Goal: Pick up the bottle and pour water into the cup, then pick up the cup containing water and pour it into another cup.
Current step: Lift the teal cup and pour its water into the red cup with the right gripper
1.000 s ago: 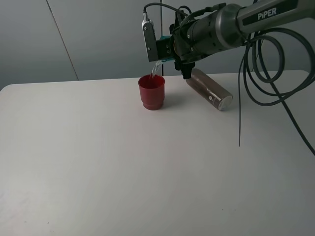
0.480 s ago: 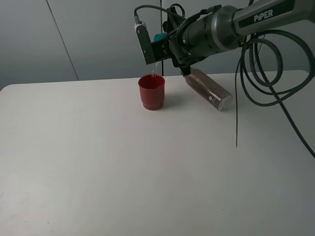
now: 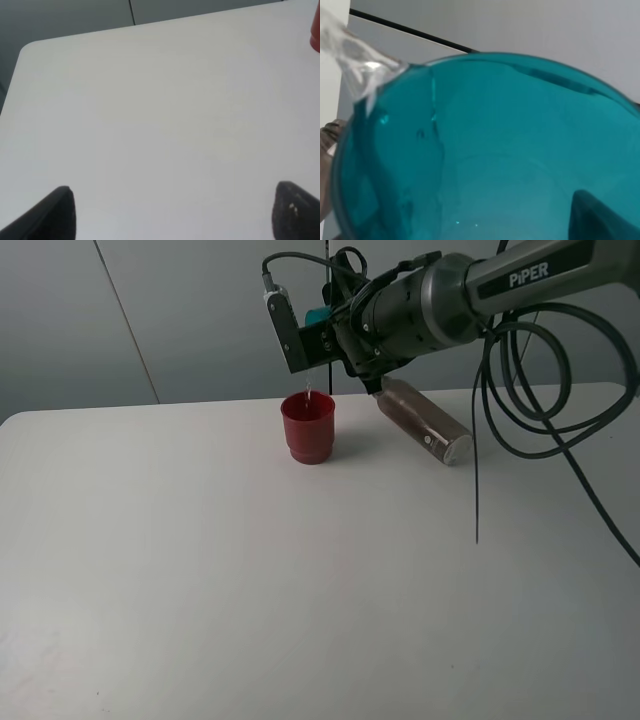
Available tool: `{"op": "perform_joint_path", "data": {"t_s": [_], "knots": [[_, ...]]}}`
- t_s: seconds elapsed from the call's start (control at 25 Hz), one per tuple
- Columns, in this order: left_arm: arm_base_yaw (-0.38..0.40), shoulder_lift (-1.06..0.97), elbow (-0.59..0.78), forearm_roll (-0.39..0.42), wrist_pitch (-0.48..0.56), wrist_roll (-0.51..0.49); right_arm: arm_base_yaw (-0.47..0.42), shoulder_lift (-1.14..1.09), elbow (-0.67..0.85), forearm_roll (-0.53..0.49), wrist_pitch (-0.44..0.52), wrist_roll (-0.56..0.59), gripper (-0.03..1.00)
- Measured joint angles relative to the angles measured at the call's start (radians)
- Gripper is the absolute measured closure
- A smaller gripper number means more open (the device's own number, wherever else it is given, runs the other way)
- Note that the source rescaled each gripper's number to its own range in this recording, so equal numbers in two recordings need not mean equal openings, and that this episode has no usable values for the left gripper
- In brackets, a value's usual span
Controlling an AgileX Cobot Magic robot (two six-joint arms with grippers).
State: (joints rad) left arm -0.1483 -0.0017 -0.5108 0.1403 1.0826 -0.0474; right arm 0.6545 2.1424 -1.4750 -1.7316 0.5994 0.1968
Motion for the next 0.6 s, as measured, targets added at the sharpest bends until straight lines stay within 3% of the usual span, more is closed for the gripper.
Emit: {"op": "perform_joint_path", "data": {"t_s": [0.6], "knots": [[0.000, 0.000, 0.000, 0.000, 0.000, 0.000, 0.002, 0.000, 0.000, 0.000, 0.003, -0.091, 0.82]]}}
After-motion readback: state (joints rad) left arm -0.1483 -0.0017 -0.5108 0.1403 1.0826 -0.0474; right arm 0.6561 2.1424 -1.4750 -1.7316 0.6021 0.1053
